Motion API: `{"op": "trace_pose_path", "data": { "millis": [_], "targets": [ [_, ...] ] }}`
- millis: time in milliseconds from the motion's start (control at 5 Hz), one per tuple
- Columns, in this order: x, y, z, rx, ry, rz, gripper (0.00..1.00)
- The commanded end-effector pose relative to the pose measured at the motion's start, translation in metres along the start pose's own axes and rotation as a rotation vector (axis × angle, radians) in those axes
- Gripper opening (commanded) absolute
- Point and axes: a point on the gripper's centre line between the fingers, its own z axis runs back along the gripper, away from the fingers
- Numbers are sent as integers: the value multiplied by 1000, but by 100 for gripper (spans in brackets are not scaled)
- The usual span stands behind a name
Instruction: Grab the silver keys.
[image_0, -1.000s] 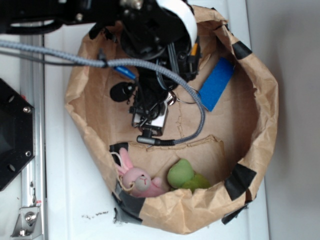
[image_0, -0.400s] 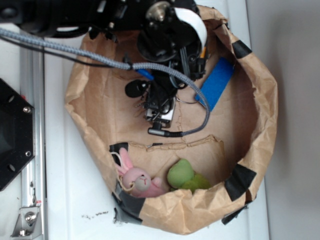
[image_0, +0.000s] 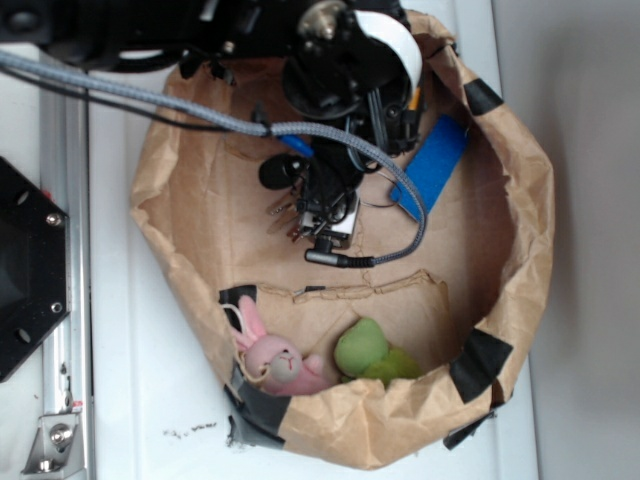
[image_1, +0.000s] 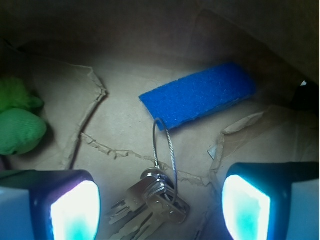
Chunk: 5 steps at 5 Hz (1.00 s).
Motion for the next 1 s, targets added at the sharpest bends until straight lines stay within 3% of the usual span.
{"op": "trace_pose_path", "data": {
  "millis": [0,200,400,800],
  "targets": [
    [19,11,-22,16,-72,-34,100],
    [11,-1,-34,-26,-42,-97,100],
    [8,-3,-34,-41,-43,-81,0],
    [9,-4,-25,-33,-48,-85,0]
  ]
}}
